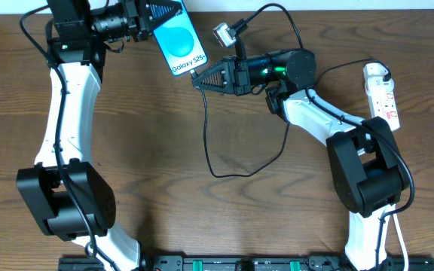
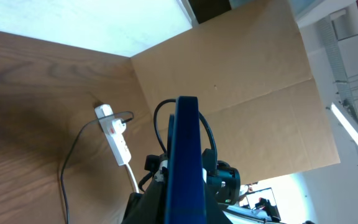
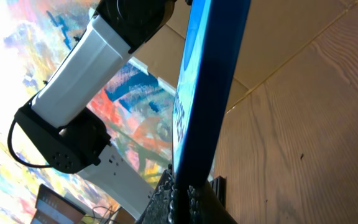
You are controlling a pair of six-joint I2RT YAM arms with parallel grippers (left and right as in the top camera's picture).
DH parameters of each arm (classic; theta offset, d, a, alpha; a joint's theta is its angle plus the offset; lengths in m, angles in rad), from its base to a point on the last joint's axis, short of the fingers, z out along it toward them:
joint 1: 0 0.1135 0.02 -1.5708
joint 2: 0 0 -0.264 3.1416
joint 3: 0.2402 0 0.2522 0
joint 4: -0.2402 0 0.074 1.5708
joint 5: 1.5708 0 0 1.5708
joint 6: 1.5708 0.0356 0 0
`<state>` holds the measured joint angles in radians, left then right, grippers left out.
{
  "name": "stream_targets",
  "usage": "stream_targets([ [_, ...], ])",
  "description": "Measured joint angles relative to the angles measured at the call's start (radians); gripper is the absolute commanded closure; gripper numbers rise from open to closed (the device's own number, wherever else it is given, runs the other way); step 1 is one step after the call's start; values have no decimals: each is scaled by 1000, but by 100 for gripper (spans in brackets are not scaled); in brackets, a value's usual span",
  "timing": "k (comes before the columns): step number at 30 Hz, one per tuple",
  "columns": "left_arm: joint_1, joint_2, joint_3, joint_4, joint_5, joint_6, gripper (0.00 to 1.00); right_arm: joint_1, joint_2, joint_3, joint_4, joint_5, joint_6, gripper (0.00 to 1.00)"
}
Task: Plug charger to phone and switch on socket
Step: 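Push the plug into the phone's bottom port with the right gripper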
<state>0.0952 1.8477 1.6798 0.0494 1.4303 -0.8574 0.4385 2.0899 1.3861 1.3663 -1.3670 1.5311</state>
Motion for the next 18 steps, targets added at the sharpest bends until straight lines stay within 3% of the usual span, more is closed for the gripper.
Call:
stream_targets([
  [18, 1, 0, -16, 3, -40, 26, 92, -2, 0, -4, -56, 34, 30, 99],
])
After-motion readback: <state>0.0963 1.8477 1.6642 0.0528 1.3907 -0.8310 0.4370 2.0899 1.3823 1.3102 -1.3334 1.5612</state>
